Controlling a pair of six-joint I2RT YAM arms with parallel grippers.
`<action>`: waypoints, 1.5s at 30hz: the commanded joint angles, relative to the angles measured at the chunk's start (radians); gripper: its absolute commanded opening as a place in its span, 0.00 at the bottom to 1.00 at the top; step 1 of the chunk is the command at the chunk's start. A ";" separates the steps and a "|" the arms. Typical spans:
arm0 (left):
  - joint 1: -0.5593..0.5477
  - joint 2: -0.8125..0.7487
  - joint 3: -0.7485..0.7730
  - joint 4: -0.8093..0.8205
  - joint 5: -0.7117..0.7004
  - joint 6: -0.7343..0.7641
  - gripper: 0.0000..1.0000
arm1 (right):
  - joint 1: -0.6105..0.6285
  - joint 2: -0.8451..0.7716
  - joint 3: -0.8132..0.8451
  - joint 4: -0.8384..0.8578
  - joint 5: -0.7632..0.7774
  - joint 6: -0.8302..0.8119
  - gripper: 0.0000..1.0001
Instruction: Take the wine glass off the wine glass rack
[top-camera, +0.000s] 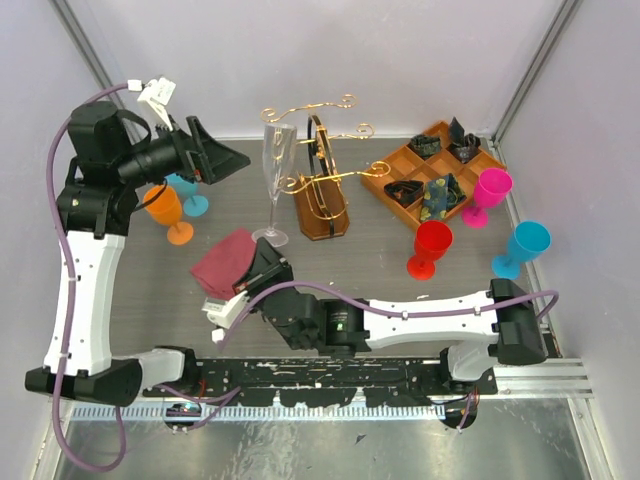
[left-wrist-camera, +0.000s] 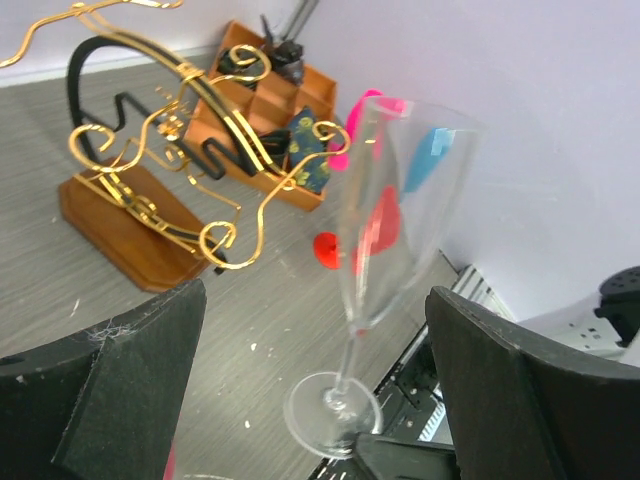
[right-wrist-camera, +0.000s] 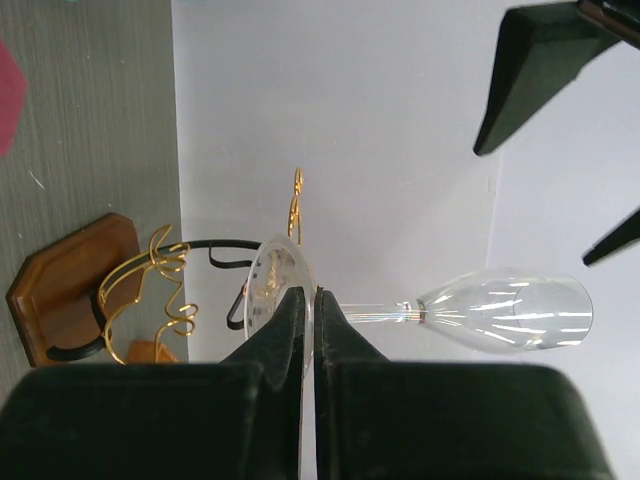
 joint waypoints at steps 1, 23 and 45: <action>-0.013 -0.023 -0.027 0.113 0.107 -0.052 0.98 | 0.007 0.016 0.077 0.044 -0.043 -0.034 0.01; -0.099 0.098 0.078 -0.030 -0.031 0.107 0.98 | 0.021 0.055 0.106 0.014 -0.126 -0.032 0.01; -0.100 0.125 0.095 -0.042 -0.114 0.140 0.52 | 0.022 0.070 0.096 0.035 -0.043 0.018 0.42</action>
